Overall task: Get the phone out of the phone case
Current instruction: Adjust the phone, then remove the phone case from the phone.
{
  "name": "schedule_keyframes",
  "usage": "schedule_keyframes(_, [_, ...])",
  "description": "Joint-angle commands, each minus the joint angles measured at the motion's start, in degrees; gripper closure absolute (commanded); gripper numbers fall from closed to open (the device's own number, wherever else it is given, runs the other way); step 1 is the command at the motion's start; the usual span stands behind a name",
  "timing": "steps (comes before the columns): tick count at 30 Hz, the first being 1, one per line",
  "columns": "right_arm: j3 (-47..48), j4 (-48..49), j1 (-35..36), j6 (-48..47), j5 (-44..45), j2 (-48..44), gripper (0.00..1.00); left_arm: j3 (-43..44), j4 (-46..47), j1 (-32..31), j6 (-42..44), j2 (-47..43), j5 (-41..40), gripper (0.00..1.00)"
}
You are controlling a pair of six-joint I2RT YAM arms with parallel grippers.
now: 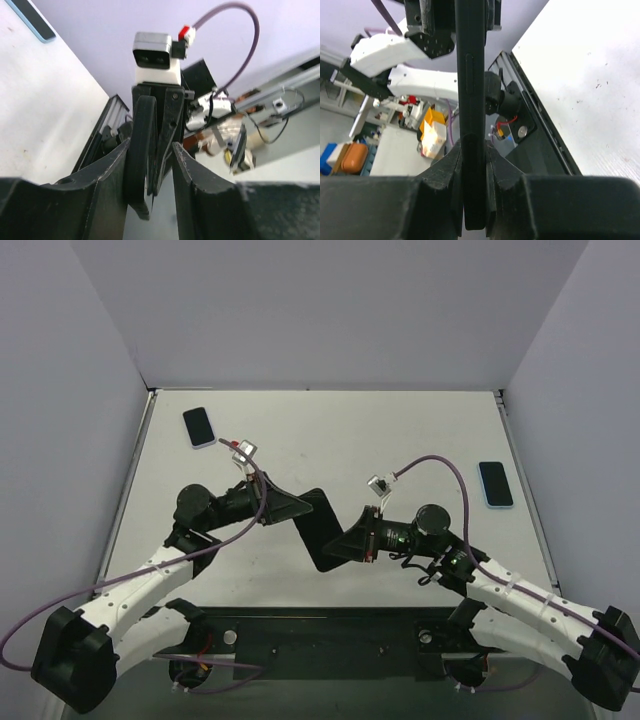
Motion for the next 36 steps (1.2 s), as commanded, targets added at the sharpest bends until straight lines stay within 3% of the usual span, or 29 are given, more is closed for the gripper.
schedule_keyframes(1, [-0.45, 18.08, -0.1, 6.72, 10.41, 3.81, 1.0, -0.8, 11.09, -1.27, -6.53, 0.32, -8.59, 0.58])
schedule_keyframes(4, [1.48, 18.71, -0.1, 7.08, 9.97, 5.76, 1.0, 1.05, 11.01, -1.36, -7.06, 3.22, -7.63, 0.69])
schedule_keyframes(9, [4.47, 16.52, 0.08, 6.29, 8.83, 7.69, 1.0, 3.16, 13.82, -1.27, -9.7, 6.48, -6.75, 0.8])
schedule_keyframes(12, [7.19, 7.51, -0.01, 2.01, 7.34, 6.82, 0.96, 5.35, 16.89, -0.48, -10.75, 8.32, -4.48, 1.0])
schedule_keyframes(14, [9.12, -0.83, -0.18, -1.95, 6.81, 5.16, 0.79, 7.37, 16.98, 0.49, -11.1, 9.38, -1.76, 1.0])
schedule_keyframes(16, [10.97, -7.88, -0.36, -5.9, 4.1, 3.75, 0.69, 9.22, 17.42, 1.45, -11.28, 9.91, 1.93, 1.0])
schedule_keyframes(18, [12.9, -14.04, -1.06, -9.33, -0.72, 2.87, 0.66, 10.98, 17.95, 2.16, -11.72, 10.87, 6.76, 1.0])
schedule_keyframes(22, [15.99, -21.53, -2.12, -14.87, -10.83, 1.63, 0.75, 12.92, 21.46, 2.86, -14.79, 12.63, 13.37, 1.0])
schedule_keyframes(25, [18.18, -25.58, -1.94, -18.75, -12.52, 1.28, 0.82, 13.1, 21.03, 2.95, -15.06, 12.72, 13.91, 1.0])
schedule_keyframes(31, [20.56, -25.93, -1.24, -19.98, -15.34, 3.21, 0.69, 13.53, 18.93, 2.95, -15.41, 12.29, 11.37, 1.0])
schedule_keyframes(36, [20.74, -25.5, -0.36, -20.08, -13.59, 5.06, 0.67, 13.8, 13.22, 2.95, -13.48, 10.97, 9.51, 1.0])
